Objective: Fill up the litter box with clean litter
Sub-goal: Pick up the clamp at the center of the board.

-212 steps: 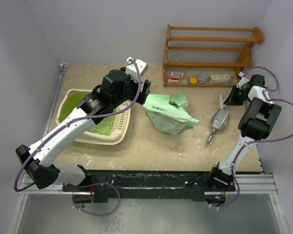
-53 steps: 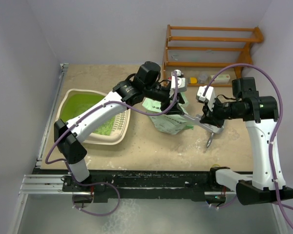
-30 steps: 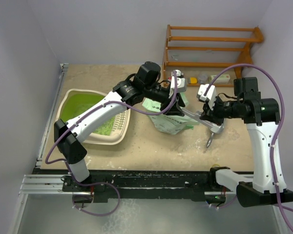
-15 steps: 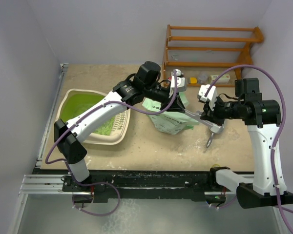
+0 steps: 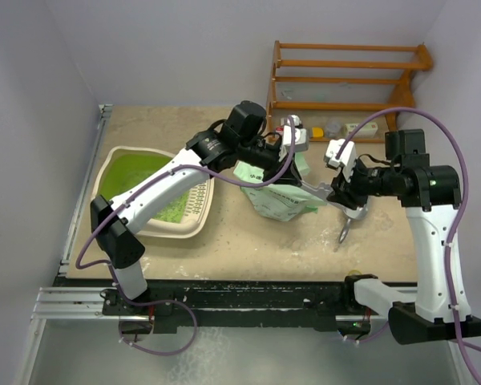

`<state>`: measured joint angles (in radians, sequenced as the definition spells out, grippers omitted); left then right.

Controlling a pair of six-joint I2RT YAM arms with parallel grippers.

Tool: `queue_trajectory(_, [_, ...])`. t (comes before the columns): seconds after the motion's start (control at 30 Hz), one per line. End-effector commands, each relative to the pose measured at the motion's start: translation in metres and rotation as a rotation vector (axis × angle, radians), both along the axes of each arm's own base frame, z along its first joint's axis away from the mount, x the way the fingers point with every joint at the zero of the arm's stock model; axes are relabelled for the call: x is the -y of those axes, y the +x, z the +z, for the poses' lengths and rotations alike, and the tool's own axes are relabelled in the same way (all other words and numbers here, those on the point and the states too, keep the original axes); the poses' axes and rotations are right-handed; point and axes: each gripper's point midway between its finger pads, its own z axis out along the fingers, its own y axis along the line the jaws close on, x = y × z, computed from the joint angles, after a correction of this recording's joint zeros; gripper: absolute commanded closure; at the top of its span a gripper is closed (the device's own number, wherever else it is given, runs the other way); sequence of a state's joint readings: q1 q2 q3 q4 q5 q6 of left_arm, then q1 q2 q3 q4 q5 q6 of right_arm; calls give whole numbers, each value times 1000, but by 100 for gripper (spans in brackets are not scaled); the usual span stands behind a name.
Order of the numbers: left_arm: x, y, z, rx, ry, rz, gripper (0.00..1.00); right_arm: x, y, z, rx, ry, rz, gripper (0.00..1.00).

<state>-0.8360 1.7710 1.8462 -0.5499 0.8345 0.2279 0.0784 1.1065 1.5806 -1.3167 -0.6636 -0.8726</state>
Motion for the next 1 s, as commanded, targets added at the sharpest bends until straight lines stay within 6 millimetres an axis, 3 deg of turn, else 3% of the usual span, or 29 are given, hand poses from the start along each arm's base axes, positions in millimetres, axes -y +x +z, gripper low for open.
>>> queue_trajectory(0.0, [-2, 4, 13, 68, -13, 15, 97, -2, -1, 13, 56, 28, -28, 51])
queue_trajectory(0.03, [-3, 4, 11, 69, -5, 15, 97, -2, -1, 16, 67, 31, -29, 44])
queue_trajectory(0.2, [-9, -1, 8, 75, 25, -8, 97, -7, -6, 23, 62, 64, -18, 39])
queue_trajectory(0.37, [-16, -15, 21, 74, 5, -57, 97, -14, -19, 10, -30, 60, 90, 37])
queue_trajectory(0.53, [-19, -28, 38, 60, -29, -104, 97, -12, -19, 5, -62, 37, 117, 31])
queue_trajectory(0.77, [-17, -35, 51, 56, -65, -123, 97, -15, -14, 3, -66, 45, 136, 30])
queue_trajectory(0.97, [-16, -34, 48, 55, -53, -111, 97, -17, -8, 9, -48, 55, 144, 33])
